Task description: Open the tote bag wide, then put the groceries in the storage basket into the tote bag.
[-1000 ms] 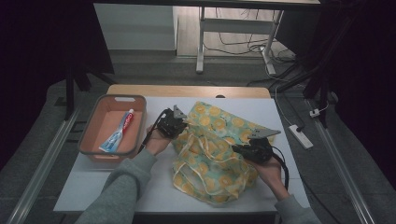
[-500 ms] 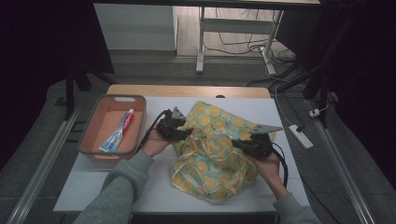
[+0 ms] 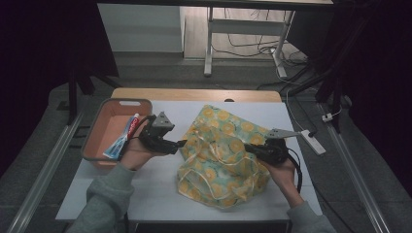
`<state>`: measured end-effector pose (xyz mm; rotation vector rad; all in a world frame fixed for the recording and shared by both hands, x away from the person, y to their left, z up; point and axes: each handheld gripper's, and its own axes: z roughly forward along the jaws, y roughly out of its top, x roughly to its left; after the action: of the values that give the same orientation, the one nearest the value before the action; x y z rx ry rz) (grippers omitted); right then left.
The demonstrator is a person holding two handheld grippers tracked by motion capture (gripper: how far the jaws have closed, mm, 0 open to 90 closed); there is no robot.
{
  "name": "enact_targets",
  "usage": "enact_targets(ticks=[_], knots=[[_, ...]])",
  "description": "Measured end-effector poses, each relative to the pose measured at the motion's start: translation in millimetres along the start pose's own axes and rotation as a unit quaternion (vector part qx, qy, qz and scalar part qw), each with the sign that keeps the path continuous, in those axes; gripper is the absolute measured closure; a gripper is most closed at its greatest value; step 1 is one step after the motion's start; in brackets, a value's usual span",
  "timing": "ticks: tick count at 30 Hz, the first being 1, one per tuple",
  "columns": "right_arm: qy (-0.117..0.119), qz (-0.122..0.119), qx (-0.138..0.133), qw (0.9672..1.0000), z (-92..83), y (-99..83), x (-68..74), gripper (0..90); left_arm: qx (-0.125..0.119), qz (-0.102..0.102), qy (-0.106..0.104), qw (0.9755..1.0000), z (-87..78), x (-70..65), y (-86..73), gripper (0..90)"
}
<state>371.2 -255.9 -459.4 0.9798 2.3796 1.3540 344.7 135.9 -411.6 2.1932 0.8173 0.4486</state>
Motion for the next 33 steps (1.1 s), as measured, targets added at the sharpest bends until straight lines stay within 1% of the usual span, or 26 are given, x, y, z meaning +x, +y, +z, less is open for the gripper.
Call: enact_targets(ticks=[2,5,8,12,14,16,19,21,23,26,27,29,33], knots=[[0.0,-0.002,-0.002,1.0,-1.0,0.1,0.0,88.0,0.002,-0.003,0.007,1.0,-2.1,3.5,-1.1,28.9],[0.0,-0.002,-0.001,1.0,-1.9,-0.1,-0.2,88.0,0.002,-0.013,0.008,0.9999,-3.2,11.0,-3.9,29.3],[0.001,-0.003,-0.002,1.0,-2.6,-0.3,0.0,88.0,0.007,-0.023,0.026,0.9994,-5.2,19.8,-7.8,29.4],[0.001,-0.003,-0.003,1.0,-3.7,0.0,0.7,88.0,0.014,-0.052,0.049,0.9974,-9.5,39.1,-16.7,29.4],[0.0,-0.005,-0.004,1.0,-3.9,0.2,0.7,88.0,0.016,-0.066,0.053,0.9963,-10.4,47.6,-20.9,29.4],[0.0,-0.004,-0.003,1.0,-3.7,0.0,0.5,87.9,0.02,-0.081,0.063,0.9945,-11.0,57.9,-26.5,29.4],[-0.001,-0.003,0.001,1.0,-2.4,-0.9,0.2,87.9,0.032,-0.097,0.082,0.9914,-12.0,70.6,-34.3,29.3],[0.001,-0.003,0.002,1.0,-1.6,-1.1,0.8,87.9,0.035,-0.11,0.092,0.9891,-13.1,78.2,-38.9,29.1],[0.002,-0.004,0.003,1.0,-0.9,-1.2,1.8,87.9,0.037,-0.13,0.096,0.9861,-14.9,88.8,-45.8,29.1],[0.002,-0.005,0.005,1.0,-0.4,-1.2,2.2,87.9,0.05,-0.147,0.118,0.9807,-15.4,100.2,-55.2,28.9],[0.002,-0.005,0.006,1.0,0.0,-1.3,2.2,87.9,0.054,-0.155,0.123,0.9789,-15.1,103.7,-58.2,28.8],[0.003,-0.005,0.006,1.0,0.9,-1.5,2.4,87.9,0.061,-0.163,0.128,0.9763,-13.8,109.7,-63.1,28.6],[0.003,-0.004,0.009,0.9999,1.9,-2.1,2.2,87.9,0.086,-0.181,0.147,0.9686,-6.5,122.1,-73.9,28.2]])
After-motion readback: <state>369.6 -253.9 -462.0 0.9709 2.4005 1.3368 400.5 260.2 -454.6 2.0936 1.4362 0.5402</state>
